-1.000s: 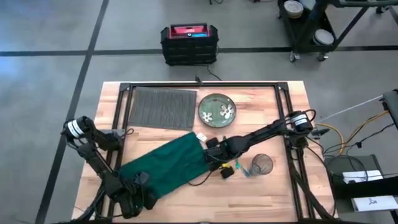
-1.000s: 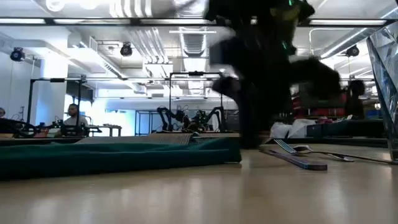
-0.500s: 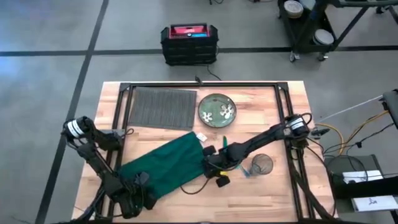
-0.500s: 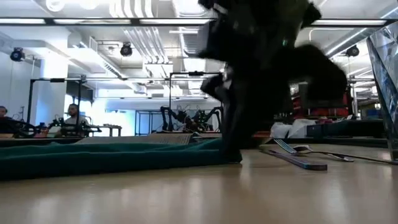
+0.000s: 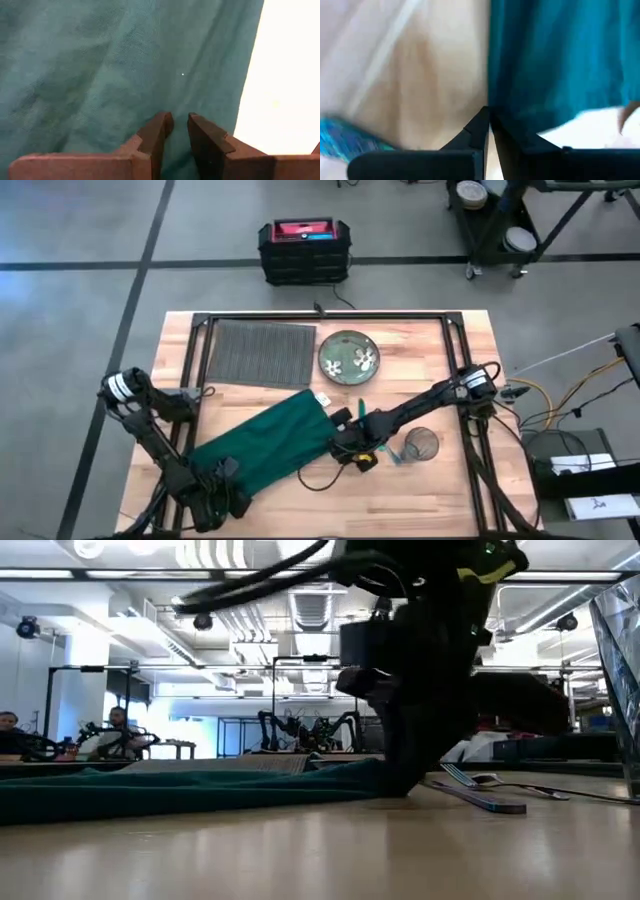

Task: Set table place
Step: Fold the green napkin

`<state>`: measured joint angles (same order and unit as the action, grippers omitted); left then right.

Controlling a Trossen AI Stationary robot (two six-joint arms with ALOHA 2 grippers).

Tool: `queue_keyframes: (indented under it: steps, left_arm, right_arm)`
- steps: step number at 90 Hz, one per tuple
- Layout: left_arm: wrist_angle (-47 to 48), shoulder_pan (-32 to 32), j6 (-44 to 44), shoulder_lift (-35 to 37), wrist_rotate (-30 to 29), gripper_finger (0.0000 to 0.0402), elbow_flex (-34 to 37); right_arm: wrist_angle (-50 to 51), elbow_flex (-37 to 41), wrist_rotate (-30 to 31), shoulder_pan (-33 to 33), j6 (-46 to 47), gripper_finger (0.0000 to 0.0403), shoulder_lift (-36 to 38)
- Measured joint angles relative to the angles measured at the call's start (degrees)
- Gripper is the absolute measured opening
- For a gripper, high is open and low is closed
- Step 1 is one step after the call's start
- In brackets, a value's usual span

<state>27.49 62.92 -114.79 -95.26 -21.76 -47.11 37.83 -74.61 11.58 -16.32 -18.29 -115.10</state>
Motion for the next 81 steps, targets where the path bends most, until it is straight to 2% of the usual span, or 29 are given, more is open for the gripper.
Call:
queue_keyframes:
  steps: [33,43,59,69,81]
  left_arm:
    - [0.0,0.3,0.0,0.1,1.1,0.0075,0.0]
    - [0.0,0.3,0.0,0.3,0.7,0.0075,0.0]
    - [-0.3,0.1,0.0,0.4,0.6,0.0075,0.0]
    - [-1.2,-0.2,0.0,1.4,0.8,0.0075,-0.1]
    - [0.9,-0.7,1.8,3.1,0.0,0.0075,-3.7]
  right_arm:
    - [8.1,0.7,3.9,0.9,-0.9,0.0013,4.6]
    - [6.0,0.6,0.0,0.5,2.0,0.0013,6.3]
    - [-5.3,0.7,-10.4,-0.2,5.1,0.0013,7.0]
    - [-9.1,0.9,-10.2,-0.5,5.1,0.0013,6.9]
    - [-11.8,1.0,-10.6,-0.3,3.7,0.0013,7.5]
